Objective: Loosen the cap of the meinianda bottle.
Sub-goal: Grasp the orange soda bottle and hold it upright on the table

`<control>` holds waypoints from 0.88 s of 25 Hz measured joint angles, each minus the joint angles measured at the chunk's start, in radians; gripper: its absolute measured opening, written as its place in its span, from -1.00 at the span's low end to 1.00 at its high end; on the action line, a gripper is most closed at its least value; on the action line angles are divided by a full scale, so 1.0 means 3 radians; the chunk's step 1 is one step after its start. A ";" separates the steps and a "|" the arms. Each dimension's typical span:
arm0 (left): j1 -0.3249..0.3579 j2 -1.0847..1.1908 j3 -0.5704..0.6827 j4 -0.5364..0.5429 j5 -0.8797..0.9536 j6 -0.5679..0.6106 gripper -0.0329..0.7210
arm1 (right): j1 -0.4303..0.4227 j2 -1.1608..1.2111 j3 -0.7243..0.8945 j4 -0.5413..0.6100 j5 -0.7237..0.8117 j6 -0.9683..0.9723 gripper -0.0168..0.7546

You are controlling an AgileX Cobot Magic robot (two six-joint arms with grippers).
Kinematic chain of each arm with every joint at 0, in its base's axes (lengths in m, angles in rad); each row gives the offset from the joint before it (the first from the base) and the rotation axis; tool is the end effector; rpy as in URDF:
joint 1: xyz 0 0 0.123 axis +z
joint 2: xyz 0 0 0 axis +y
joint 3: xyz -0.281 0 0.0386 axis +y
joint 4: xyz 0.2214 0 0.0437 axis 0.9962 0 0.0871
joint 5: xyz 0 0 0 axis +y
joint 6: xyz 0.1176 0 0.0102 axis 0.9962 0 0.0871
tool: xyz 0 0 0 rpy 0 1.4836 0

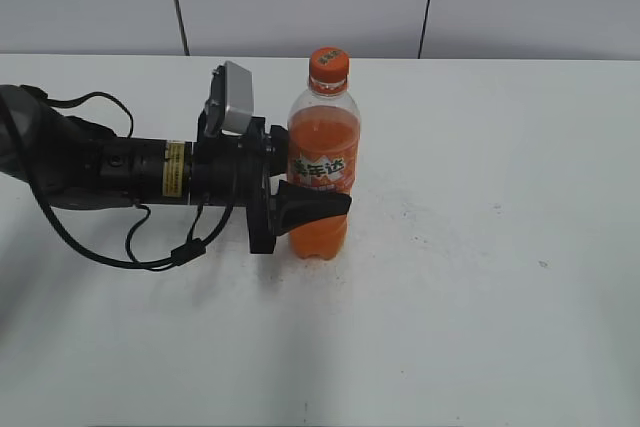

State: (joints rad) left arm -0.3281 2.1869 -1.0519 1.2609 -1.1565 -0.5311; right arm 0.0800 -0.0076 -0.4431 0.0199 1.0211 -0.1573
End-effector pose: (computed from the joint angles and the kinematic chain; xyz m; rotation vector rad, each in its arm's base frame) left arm 0.3259 -0.2196 0.1230 1.2317 1.4537 -1.0228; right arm 0.0033 0.0023 0.2403 -0.2430 2.0395 -0.0241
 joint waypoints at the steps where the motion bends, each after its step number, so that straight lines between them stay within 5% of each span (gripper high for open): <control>1: 0.0000 0.0000 0.0000 0.0008 -0.0006 0.0000 0.21 | 0.0000 0.0000 0.0000 0.0000 0.0000 0.0000 0.27; 22: 0.0000 0.0000 0.0000 0.0102 -0.0046 0.0004 0.21 | 0.0000 0.0010 -0.0080 -0.0026 -0.0080 0.0269 0.27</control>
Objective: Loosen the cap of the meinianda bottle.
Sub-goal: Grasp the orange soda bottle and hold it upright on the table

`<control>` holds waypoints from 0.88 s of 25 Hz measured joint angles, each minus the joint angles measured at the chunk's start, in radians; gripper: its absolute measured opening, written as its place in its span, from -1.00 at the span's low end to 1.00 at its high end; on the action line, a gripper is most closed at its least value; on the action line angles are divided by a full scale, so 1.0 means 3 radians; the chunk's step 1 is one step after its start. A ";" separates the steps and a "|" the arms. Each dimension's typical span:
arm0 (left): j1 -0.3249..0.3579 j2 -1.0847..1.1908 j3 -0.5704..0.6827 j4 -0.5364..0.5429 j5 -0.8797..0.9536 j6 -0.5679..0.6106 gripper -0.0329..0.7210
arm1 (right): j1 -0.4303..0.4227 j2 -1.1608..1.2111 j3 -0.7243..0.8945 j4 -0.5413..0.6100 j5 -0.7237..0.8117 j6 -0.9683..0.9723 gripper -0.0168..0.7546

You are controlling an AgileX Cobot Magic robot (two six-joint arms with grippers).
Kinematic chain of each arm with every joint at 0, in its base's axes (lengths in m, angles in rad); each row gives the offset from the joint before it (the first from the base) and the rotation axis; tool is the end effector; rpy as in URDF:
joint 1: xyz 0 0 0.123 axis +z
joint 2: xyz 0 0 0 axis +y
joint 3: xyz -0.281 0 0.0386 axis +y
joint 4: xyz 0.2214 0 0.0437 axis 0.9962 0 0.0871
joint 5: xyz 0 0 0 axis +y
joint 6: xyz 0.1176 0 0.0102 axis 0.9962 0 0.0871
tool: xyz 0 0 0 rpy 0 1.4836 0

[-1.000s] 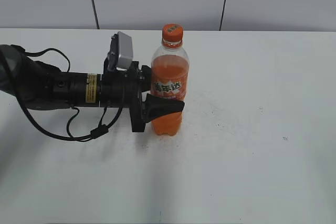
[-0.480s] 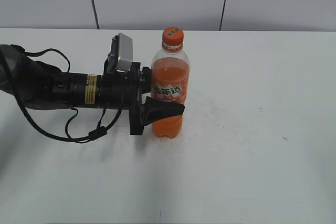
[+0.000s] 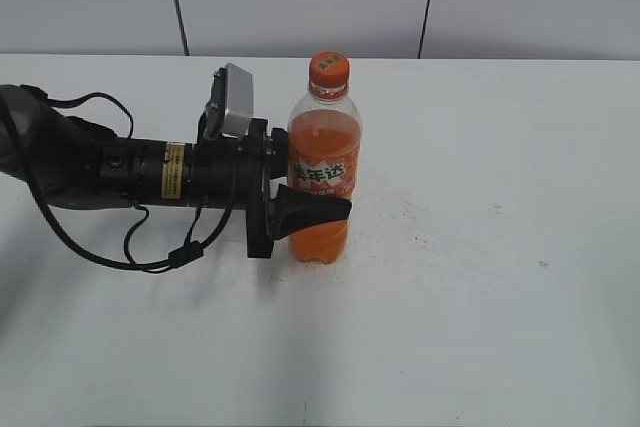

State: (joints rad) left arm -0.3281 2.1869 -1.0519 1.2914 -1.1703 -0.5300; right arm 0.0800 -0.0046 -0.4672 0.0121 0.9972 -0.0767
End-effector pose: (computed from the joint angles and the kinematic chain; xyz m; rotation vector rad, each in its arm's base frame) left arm 0.3222 -0.2200 0.1228 1.2634 1.4345 -1.0389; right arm 0.0029 0.0014 0.2497 -0.1571 2.0028 0.0165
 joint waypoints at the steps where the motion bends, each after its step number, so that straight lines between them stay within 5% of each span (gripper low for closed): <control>1: 0.0000 0.0000 0.0000 0.0000 0.0000 0.0000 0.21 | 0.0000 0.0055 -0.0043 -0.0040 0.0012 0.0071 0.27; 22: 0.0000 0.0000 0.0000 0.0000 -0.0004 0.0000 0.21 | 0.0000 0.3446 -0.1819 -0.0001 -0.0190 0.0127 0.27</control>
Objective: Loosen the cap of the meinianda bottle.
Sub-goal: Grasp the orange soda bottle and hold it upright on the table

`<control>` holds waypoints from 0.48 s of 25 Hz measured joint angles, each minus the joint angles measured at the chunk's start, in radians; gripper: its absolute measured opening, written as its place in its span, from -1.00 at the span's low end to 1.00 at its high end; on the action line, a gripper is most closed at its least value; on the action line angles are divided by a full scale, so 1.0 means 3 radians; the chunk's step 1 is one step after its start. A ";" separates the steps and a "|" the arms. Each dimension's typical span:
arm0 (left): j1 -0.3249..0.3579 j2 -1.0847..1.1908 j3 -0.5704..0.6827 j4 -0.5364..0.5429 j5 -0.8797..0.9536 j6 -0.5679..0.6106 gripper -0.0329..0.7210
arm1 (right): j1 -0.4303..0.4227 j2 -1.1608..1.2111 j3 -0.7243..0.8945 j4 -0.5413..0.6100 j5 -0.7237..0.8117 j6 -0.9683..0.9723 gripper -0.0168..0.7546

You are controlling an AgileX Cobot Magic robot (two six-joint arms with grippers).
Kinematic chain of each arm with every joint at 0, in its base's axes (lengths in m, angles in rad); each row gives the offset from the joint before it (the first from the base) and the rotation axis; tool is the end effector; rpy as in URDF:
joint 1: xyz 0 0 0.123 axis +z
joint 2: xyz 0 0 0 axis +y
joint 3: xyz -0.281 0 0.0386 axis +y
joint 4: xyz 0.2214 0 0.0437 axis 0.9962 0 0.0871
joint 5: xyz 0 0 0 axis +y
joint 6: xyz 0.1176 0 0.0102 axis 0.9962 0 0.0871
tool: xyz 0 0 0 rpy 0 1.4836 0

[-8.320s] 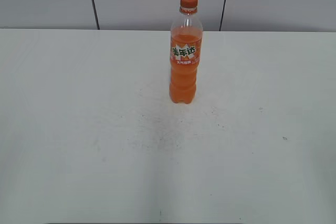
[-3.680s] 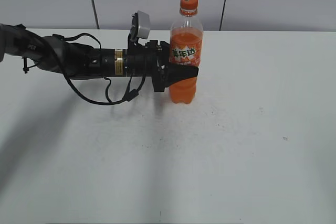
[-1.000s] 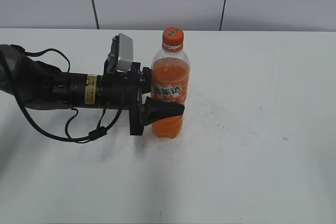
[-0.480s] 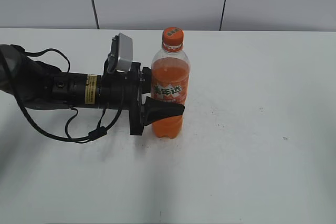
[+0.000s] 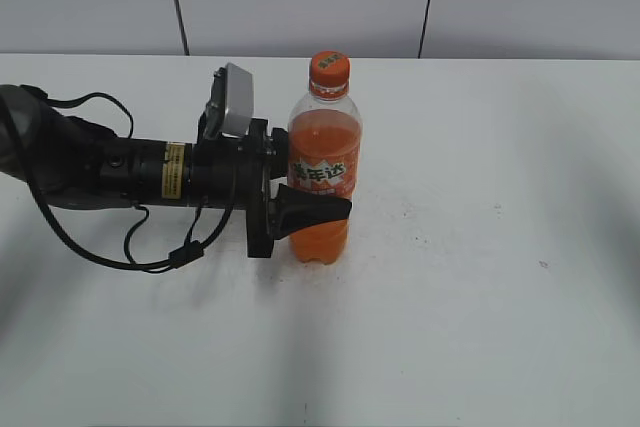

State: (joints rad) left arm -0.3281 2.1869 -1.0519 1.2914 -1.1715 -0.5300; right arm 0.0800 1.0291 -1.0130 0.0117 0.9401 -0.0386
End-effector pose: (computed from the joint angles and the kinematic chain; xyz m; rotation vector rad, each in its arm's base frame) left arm 0.3222 -0.2201 0.1229 1.2631 1.4335 -1.0399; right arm 0.1857 0.0160 0.3336 -0.1404 2.4359 0.0331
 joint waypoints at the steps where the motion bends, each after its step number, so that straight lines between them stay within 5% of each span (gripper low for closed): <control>1: 0.0000 0.0000 0.0000 0.0000 0.0000 0.0000 0.21 | 0.0000 0.0134 -0.0112 0.0000 0.0000 0.0049 0.27; 12: 0.0000 0.0000 0.0000 -0.0002 -0.0006 0.0000 0.21 | 0.0000 0.1376 -0.1174 0.0012 0.0467 0.0209 0.27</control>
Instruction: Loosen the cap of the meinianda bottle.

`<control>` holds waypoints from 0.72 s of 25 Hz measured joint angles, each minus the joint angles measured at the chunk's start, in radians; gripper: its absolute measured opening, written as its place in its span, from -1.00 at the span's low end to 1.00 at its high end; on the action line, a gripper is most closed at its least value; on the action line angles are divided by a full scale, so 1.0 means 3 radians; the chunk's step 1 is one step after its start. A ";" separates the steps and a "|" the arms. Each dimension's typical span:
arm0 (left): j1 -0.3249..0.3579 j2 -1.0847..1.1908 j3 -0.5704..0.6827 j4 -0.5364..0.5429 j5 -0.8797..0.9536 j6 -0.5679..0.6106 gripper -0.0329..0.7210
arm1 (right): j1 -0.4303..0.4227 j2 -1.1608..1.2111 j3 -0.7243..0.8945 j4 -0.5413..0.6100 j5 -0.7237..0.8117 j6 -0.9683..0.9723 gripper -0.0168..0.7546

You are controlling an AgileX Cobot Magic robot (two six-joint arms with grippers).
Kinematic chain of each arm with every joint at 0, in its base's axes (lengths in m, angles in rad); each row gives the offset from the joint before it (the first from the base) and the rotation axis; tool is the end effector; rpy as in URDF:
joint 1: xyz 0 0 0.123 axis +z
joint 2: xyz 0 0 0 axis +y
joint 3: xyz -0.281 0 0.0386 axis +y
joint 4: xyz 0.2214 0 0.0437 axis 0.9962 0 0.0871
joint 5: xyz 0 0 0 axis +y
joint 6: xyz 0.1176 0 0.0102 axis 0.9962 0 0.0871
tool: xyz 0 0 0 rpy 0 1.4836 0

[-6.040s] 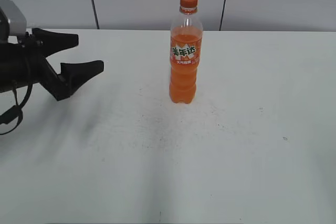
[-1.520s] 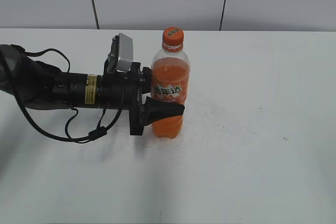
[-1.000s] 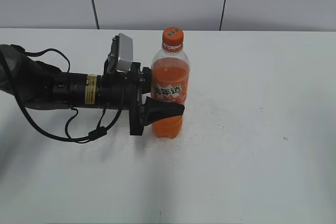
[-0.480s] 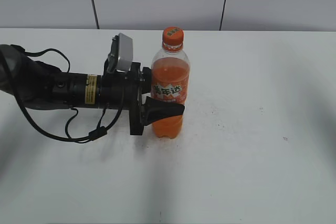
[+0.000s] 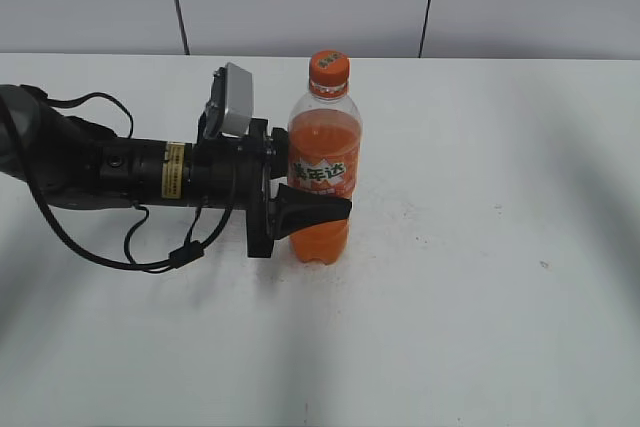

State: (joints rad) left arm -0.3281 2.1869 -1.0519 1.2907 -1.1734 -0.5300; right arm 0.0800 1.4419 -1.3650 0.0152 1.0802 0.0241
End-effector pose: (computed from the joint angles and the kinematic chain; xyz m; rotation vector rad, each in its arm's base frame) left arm 0.3221 -0.2201 0.1232 1.2619 1.4321 -1.0414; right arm 0.2818 0.0242 0.3296 -0.0689 2.6407 0.0553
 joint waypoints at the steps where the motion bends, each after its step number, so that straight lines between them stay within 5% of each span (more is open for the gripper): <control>1: 0.0000 0.0000 0.0000 0.0000 0.0000 0.0000 0.21 | 0.0000 0.0051 -0.0084 0.0024 0.0085 0.0035 0.27; 8: 0.0000 0.0000 0.0000 0.0000 -0.0001 0.0000 0.21 | 0.0140 0.0163 -0.0613 0.0250 0.0424 0.0668 0.27; 18: 0.0000 0.0000 0.0000 0.0000 -0.0001 0.0000 0.21 | 0.1172 0.0544 -0.1054 0.0305 0.0441 0.1400 0.27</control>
State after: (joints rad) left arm -0.3281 2.1869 -1.0519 1.2907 -1.1737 -0.5300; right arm 0.4315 1.6052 -1.6812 0.1067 1.2124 0.4440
